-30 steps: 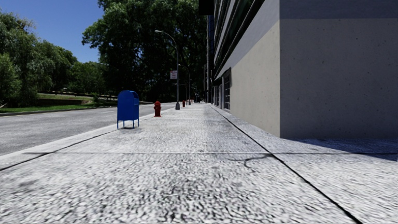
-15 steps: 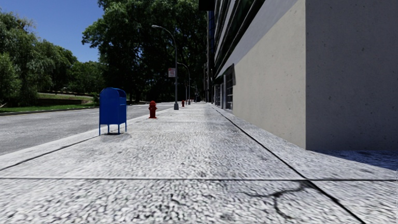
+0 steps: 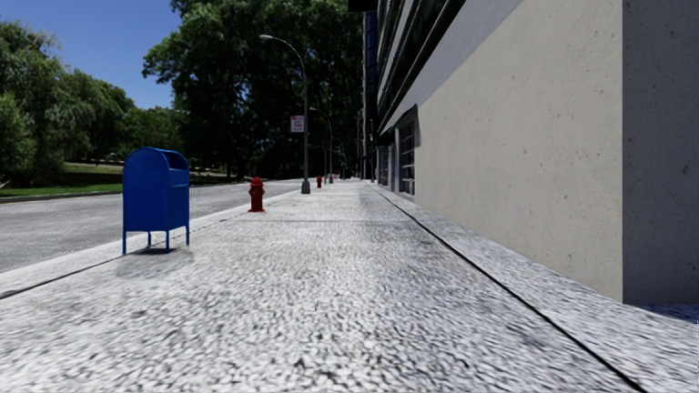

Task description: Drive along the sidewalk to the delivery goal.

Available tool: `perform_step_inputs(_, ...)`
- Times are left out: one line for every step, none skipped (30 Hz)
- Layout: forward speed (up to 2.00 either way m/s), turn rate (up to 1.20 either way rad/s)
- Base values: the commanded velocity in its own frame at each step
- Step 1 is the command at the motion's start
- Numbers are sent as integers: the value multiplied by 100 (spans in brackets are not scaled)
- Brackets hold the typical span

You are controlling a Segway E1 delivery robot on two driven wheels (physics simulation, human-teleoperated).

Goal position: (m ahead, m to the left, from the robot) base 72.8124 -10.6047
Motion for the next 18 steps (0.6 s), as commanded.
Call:
perform_step_inputs(200, 0)
perform_step_inputs(200, 0)
perform_step_inputs(200, 0)
perform_step_inputs(200, 0)
perform_step_inputs(200, 0)
perform_step_inputs(200, 0)
perform_step_inputs(200, 0)
perform_step_inputs(200, 0)
perform_step_inputs(200, 0)
perform_step_inputs(200, 0)
perform_step_inputs(200, 0)
perform_step_inputs(200, 0)
perform_step_inputs(200, 0)
perform_step_inputs(200, 0)
perform_step_inputs(200, 0)
perform_step_inputs(200, 0)
perform_step_inputs(200, 0)
perform_step_inputs(200, 0)
